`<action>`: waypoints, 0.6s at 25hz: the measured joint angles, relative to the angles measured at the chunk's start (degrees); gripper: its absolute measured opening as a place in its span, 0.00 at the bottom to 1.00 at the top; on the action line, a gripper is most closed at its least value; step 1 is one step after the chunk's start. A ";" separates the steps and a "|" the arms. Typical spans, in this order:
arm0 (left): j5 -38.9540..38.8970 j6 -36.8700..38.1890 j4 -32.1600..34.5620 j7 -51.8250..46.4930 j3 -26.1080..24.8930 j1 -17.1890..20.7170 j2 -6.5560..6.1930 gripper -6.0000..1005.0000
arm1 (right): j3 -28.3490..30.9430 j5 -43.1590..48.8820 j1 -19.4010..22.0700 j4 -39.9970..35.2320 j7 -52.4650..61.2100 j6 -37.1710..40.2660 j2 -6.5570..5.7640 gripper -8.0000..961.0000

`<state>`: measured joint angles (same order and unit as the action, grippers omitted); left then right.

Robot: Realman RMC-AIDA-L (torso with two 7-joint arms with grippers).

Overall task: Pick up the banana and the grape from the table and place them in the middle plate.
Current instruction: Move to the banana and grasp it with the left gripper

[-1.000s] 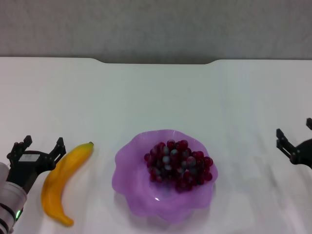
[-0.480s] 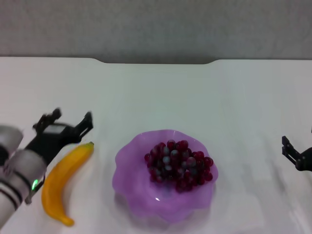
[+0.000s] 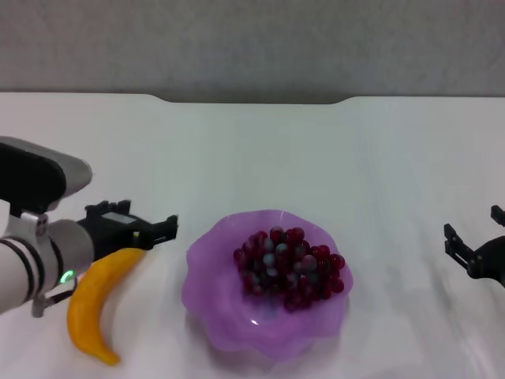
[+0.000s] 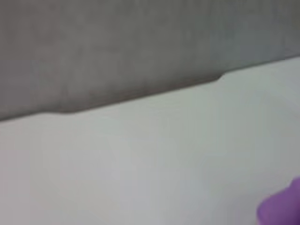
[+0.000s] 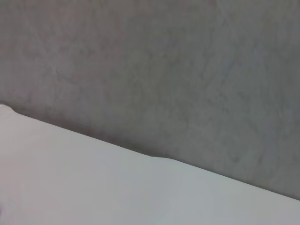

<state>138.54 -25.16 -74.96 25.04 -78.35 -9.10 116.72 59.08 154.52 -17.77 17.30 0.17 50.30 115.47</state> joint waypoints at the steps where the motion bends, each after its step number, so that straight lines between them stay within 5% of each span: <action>1: 0.28 -1.44 0.01 0.07 -0.75 -0.24 0.03 0.86 | -0.17 0.00 0.00 0.10 0.02 0.00 0.01 0.87; 6: 3.18 -9.70 0.95 -0.70 -5.25 -2.38 0.05 0.86 | -0.41 0.00 0.01 0.34 0.02 0.00 0.02 0.87; 15: 7.61 -9.18 6.22 -1.75 -6.46 -3.75 0.16 0.86 | -0.54 0.00 0.04 0.41 0.02 0.23 0.02 0.87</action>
<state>146.15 -34.34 -68.74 23.28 -84.81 -12.85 116.88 58.54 154.52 -17.73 17.71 0.19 50.52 115.49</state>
